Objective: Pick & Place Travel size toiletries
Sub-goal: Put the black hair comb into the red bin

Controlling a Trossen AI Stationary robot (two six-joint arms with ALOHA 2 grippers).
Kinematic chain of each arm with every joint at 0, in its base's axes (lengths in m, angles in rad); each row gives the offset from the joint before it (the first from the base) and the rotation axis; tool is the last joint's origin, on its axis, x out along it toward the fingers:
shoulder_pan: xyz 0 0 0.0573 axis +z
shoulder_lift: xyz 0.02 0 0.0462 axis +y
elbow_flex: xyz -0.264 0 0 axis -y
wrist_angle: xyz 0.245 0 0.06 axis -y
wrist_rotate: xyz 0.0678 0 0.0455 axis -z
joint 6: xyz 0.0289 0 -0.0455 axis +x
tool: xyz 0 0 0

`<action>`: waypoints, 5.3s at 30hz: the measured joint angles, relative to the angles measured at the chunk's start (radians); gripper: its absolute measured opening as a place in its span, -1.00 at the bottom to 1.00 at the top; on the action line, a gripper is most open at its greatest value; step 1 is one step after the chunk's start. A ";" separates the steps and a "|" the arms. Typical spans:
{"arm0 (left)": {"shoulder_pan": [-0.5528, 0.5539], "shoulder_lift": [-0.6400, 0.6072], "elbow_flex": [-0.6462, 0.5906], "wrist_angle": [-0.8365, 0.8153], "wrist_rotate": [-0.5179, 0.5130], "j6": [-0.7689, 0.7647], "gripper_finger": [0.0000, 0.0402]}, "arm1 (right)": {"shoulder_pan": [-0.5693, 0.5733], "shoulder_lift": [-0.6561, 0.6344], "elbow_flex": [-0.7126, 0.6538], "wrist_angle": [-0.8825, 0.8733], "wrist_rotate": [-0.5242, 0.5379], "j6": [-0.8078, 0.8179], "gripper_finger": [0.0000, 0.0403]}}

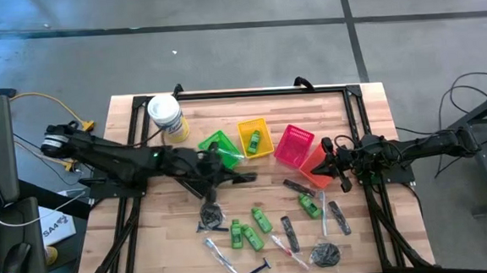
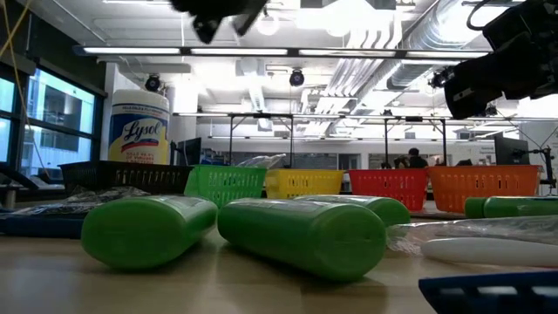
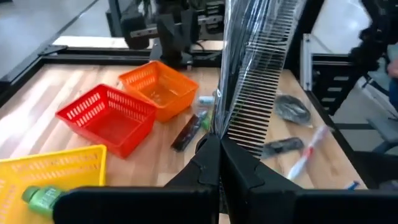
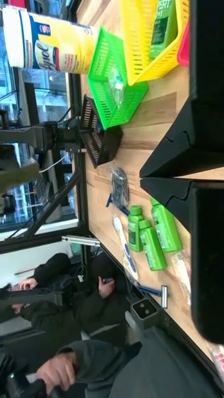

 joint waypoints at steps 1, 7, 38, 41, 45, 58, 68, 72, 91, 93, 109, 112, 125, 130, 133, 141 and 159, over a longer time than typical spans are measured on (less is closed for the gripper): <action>0.017 0.024 0.036 -0.016 -0.001 -0.015 -1.00 | 0.000 0.000 0.000 0.000 -0.004 0.000 -0.98; 0.133 0.149 0.196 -0.064 0.024 -0.061 -1.00 | 0.000 0.000 0.000 -0.008 -0.028 0.000 -0.98; 0.345 0.702 0.725 -0.110 0.291 -0.056 -1.00 | 0.000 0.000 0.000 -0.029 -0.076 -0.026 -0.98; 0.361 0.749 0.748 -0.128 0.297 -0.038 -1.00 | 0.000 0.000 0.000 -0.029 -0.077 -0.026 -0.98; 0.377 0.807 0.769 -0.122 0.324 -0.048 -1.00 | 0.000 0.000 0.000 -0.029 -0.080 -0.026 -0.98; 0.378 0.944 0.856 -0.101 0.326 -0.064 -1.00 | 0.000 0.000 0.000 -0.022 -0.079 -0.045 -0.98; 0.378 0.962 0.861 -0.105 0.304 -0.068 -1.00 | 0.000 0.000 0.000 -0.022 -0.102 -0.045 -0.98; 0.378 0.962 0.857 -0.114 0.244 -0.115 -1.00 | 0.000 0.000 0.000 -0.022 -0.102 -0.046 -0.98; 0.377 1.017 0.844 -0.131 0.183 -0.202 -1.00 | 0.009 0.000 0.000 0.001 -0.106 -0.053 -0.98; 0.383 1.021 0.841 -0.150 0.195 -0.203 -1.00 | 0.009 0.000 0.000 0.001 -0.105 -0.053 -0.98; 0.384 1.039 0.842 -0.129 0.201 -0.219 -1.00 | 0.009 0.000 0.000 0.001 -0.104 -0.053 -0.98; 0.384 1.039 0.842 -0.129 0.201 -0.221 -1.00 | 0.009 0.000 0.000 0.001 -0.104 -0.053 -0.98; 0.377 1.038 0.916 -0.164 0.215 -0.273 -1.00 | 0.009 0.000 0.000 0.000 -0.104 -0.053 -0.98; 0.368 1.038 1.005 -0.326 0.202 -0.276 -1.00 | 0.009 0.000 0.000 0.000 -0.105 -0.053 -0.98; 0.361 1.037 1.049 -0.428 0.179 -0.299 -1.00 | 0.009 0.000 0.000 0.000 -0.105 -0.053 -0.98; 0.357 1.037 1.064 -0.525 0.187 -0.319 -1.00 | 0.009 0.000 0.000 0.000 -0.105 -0.053 -0.98; 0.357 1.063 1.063 -0.525 0.172 -0.299 -1.00 | 0.008 0.000 0.000 0.001 -0.104 -0.053 -0.98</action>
